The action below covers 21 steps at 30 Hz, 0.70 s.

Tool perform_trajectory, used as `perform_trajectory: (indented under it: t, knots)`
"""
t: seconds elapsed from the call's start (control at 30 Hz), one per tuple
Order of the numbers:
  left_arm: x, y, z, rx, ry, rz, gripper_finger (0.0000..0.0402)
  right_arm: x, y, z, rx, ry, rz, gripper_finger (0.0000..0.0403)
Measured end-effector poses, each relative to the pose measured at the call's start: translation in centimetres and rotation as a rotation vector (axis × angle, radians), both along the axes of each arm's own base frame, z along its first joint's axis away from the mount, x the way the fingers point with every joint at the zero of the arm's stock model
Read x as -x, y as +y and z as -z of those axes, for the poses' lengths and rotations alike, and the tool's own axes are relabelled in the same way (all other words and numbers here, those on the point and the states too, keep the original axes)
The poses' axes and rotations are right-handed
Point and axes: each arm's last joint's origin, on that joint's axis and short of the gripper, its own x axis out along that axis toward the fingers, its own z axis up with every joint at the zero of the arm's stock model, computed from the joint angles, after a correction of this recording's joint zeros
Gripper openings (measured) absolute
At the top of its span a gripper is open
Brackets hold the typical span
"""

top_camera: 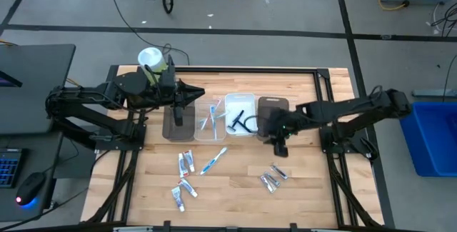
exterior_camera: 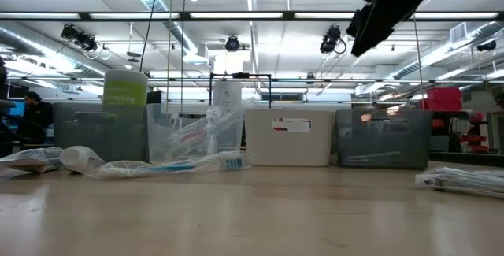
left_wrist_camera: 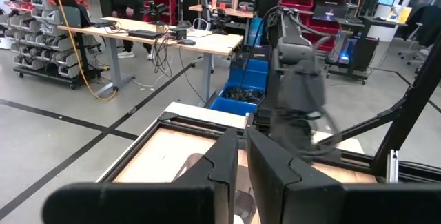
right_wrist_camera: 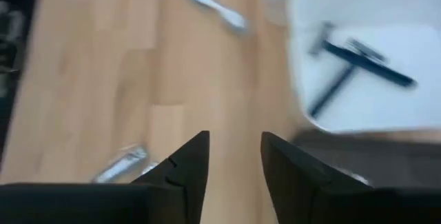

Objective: Pick & Place Travel size toiletries
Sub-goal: Put the silver nail cutter into the right black bin

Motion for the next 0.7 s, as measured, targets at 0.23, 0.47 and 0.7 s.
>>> perform_trajectory:
  t: [0.23,0.47,0.7]
  knots:
    - [0.0,0.0,0.0,-0.002,0.000,0.000,0.0041,0.7,3.2,0.0,0.012,-0.004,-0.156,0.0116]
    - [0.0,0.0,0.0,-0.003,0.000,-0.001,0.0041,1.0,5.5,1.2,-0.019,0.050,-0.168,0.0180]
    - [0.0,0.0,0.0,0.008,-0.002,-0.001,0.0041,1.2,7.0,4.2,-0.017,0.188,-0.136,0.0256]
